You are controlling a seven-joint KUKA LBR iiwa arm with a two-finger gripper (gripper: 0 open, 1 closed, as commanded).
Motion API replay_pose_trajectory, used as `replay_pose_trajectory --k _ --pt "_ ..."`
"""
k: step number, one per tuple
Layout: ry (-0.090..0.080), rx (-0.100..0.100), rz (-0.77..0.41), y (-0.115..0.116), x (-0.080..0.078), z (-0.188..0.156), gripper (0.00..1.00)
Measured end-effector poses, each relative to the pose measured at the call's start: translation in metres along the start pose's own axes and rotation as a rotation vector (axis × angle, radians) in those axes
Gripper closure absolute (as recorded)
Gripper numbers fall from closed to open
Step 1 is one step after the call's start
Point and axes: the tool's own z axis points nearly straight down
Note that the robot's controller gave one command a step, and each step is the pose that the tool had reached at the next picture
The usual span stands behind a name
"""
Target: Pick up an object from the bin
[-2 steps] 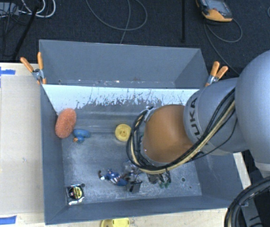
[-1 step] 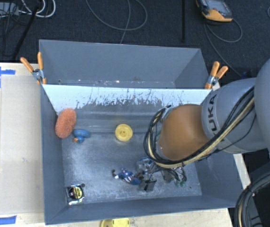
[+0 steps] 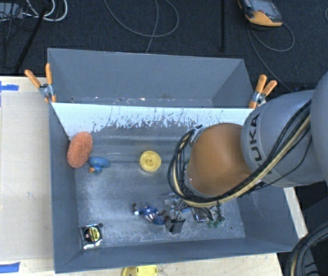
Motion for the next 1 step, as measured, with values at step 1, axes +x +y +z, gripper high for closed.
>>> replay_pose_trajectory --k 1 --pt "-0.009 -0.006 -0.02 0.0346 -0.0133 -0.0169 1.0"
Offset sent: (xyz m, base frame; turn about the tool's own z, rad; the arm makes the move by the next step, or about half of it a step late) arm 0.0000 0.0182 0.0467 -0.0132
